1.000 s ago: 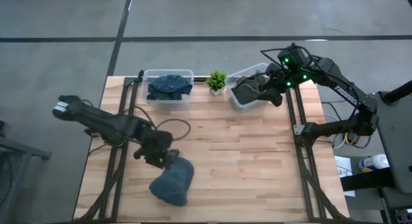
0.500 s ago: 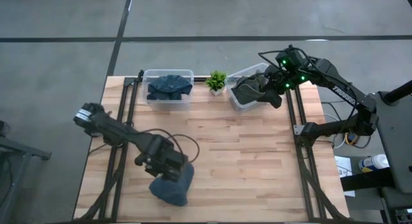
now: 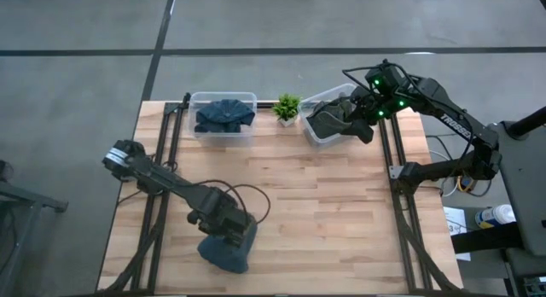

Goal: Pick & Place hat
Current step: Put the dark blue cap into the left transparent bin

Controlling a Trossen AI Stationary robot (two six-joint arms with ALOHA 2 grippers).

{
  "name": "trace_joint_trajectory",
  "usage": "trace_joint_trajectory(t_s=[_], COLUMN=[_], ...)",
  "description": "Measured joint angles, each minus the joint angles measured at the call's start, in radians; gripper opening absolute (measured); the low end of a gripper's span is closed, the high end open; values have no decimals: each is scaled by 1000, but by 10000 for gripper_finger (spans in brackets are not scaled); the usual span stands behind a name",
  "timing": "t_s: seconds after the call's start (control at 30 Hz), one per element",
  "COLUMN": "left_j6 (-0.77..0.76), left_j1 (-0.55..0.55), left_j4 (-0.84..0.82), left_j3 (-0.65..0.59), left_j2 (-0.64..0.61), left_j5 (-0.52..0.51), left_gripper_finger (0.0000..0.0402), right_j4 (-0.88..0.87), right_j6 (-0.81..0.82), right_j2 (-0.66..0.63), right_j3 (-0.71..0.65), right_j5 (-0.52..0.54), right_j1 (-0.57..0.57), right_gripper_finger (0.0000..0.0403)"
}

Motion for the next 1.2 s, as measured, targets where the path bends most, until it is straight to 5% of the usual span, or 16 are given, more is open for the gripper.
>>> trace_joint_trajectory(t_s=[0.4, 0.53, 0.73, 0.8, 1.03, 1.2], left_j6=[44, 54, 61, 61, 34, 19], left_j1=[-7, -7, -7, -7, 17, 79], left_j4=[123, 125, 125, 123, 84, 0], left_j3=[-133, -137, -137, -129, -27, 89], left_j2=[9, 9, 6, -3, -92, -208], left_j5=[95, 96, 95, 88, -45, -278], left_gripper_finger=[235, 174, 23, 11, 3, 2], right_j4=[3, 3, 4, 4, 6, 7], right_j6=[12, 12, 12, 12, 11, 8], right_j2=[0, 0, 0, 0, 0, 0], right_j3=[0, 0, 0, 0, 0, 0], right_j5=[0, 0, 0, 0, 0, 0], right_j1=[0, 0, 0, 0, 0, 0], right_gripper_finger=[286, 286, 286, 286, 286, 286])
